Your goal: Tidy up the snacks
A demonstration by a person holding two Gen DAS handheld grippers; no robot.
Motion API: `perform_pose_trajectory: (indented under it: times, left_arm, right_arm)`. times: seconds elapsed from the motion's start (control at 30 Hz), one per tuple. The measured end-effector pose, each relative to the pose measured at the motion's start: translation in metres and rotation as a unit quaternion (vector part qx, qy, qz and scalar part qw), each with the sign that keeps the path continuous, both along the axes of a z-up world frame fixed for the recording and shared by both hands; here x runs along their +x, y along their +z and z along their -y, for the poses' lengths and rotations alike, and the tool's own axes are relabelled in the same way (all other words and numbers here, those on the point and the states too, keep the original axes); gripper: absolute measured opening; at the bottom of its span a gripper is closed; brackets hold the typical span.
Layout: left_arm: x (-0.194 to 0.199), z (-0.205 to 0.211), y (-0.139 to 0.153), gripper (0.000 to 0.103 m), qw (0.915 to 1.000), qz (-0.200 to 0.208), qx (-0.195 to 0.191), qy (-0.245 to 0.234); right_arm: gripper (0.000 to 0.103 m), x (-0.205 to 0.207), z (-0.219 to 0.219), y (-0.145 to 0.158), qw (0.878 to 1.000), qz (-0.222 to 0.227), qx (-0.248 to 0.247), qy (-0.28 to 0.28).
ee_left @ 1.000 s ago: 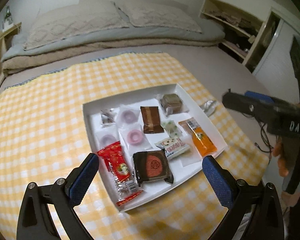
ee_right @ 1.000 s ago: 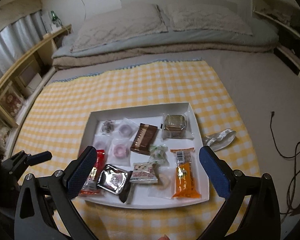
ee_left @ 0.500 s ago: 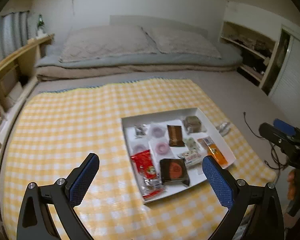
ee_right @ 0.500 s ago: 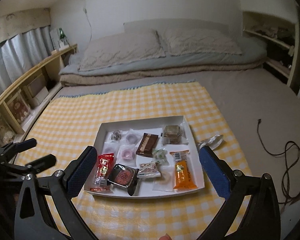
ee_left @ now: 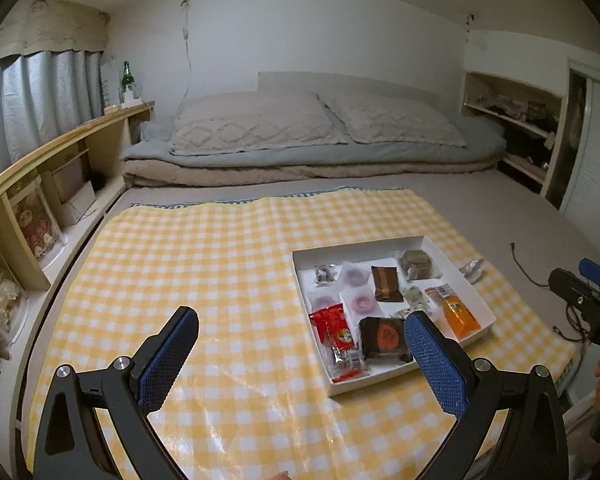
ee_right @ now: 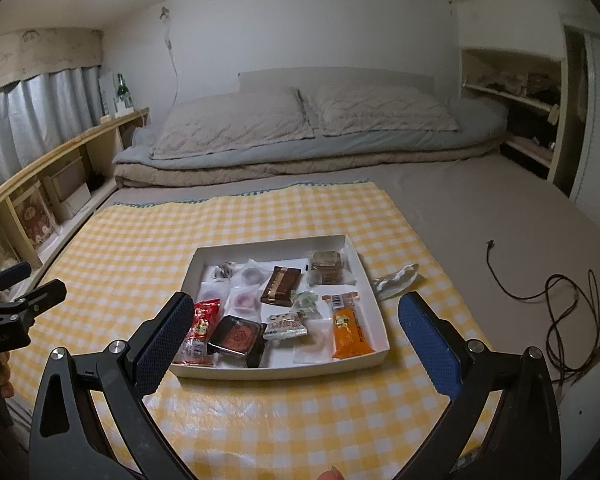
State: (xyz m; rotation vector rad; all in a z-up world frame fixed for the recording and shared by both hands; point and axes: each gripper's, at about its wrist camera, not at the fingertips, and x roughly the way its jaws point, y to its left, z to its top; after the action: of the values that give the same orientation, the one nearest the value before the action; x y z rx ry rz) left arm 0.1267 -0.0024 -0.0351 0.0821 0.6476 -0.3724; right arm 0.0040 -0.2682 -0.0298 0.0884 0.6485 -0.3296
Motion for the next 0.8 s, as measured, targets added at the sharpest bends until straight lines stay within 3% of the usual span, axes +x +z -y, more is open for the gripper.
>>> perform_pose_trajectory:
  times: [0.17,0.47,0.8]
  left_arm:
    - [-0.025,-0.011,-0.001,0.103,0.9998,0.012,-0.008,0.017]
    - [-0.054,-0.011,-0.014,0.103,0.9988,0.032,0.027,0.024]
    - [-0.071,-0.009,-0.026,0.103,0.9983,0.043,0.034,0.02]
  right_arm:
    - [0.103,-0.016,-0.012,-0.003,1.0,0.009,-0.008,0.001]
    - [0.103,-0.036,-0.026,-0.014,0.999,0.01,-0.032,-0.002]
    - [0.103,-0.048,-0.042,-0.024,0.998,0.008,-0.061,-0.005]
